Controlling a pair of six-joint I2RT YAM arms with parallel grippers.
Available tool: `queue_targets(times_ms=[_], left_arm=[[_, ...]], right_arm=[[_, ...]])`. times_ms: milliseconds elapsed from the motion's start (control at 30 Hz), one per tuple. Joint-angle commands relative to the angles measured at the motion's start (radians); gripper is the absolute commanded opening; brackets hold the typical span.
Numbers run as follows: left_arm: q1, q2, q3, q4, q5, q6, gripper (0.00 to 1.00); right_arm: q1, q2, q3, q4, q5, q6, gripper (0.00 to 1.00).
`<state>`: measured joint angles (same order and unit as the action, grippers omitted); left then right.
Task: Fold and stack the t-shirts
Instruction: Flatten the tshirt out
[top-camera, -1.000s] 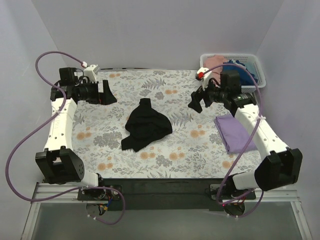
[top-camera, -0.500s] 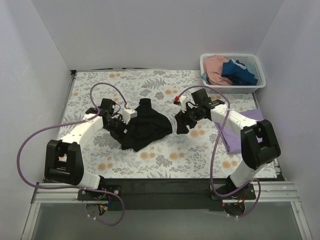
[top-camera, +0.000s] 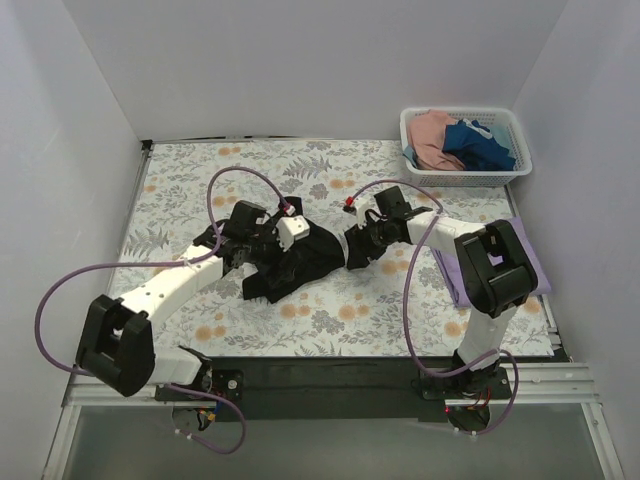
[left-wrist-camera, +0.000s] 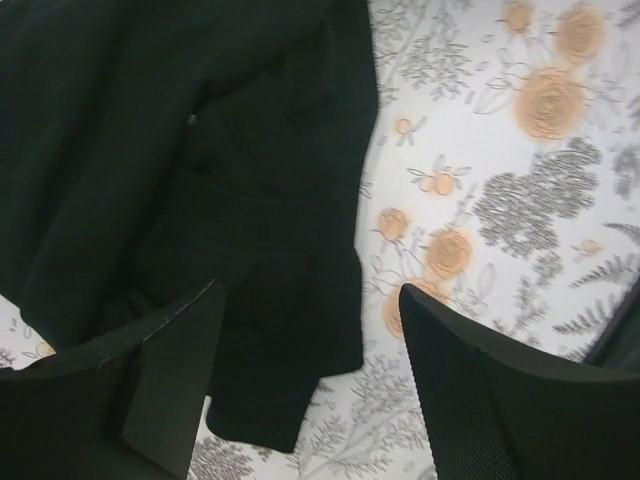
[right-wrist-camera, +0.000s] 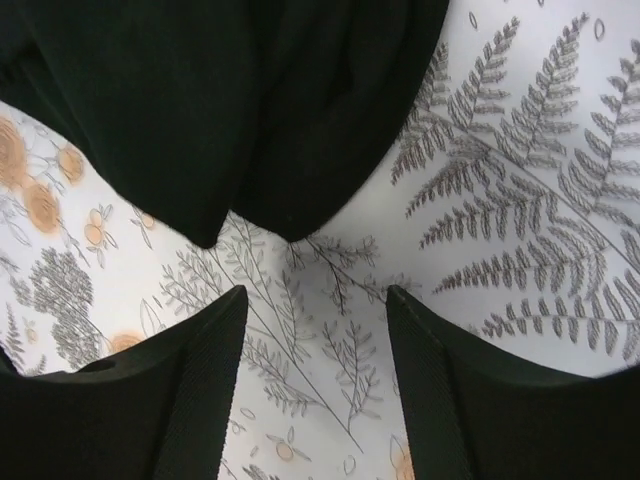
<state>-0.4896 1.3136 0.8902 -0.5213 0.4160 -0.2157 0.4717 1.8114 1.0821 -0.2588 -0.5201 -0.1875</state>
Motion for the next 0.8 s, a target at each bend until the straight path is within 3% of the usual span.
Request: queue_targets(times_ms=[0,233,333,400,467,500,533,600,767], left_arm=[[-0.015,0.056,0.015,0.119,-0.089,-0.004,0.71],[-0.079,0.145,0.023,0.201,-0.155,-0.05,0.73],[-0.083,0.174,0.01,0.236,-0.209,-0.056,0.67],[-0.083,0.179,0.019,0.239,-0.262,-0.071,0.62],[-0.079,0.167,0.042,0.228,-0.281,-0.08,0.45],[-0.079,0.159,0.049,0.224,-0.287,-0.079,0.38],[-0.076,0.139,0.062,0.216,-0.302,-0.079,0.18],[-0.066,0.116,0.072,0.198,-0.31,-0.077,0.04],[0.089,0.038,0.151,0.118,-0.248,-0.083,0.0]], right_arm=[[0.002,0.043,0.044,0.101,-0.02,0.066,0.64],[0.027,0.127,0.082,0.154,-0.04,0.108,0.56],[0.041,0.163,0.093,0.168,-0.031,0.108,0.55],[0.041,0.186,0.11,0.165,-0.029,0.108,0.39],[0.039,0.186,0.114,0.164,-0.028,0.103,0.21],[0.039,0.18,0.116,0.164,-0.026,0.102,0.02],[0.039,0.172,0.119,0.162,-0.023,0.102,0.01],[0.036,0.138,0.119,0.158,-0.021,0.097,0.01],[0.03,-0.03,0.104,0.098,0.025,0.025,0.01]])
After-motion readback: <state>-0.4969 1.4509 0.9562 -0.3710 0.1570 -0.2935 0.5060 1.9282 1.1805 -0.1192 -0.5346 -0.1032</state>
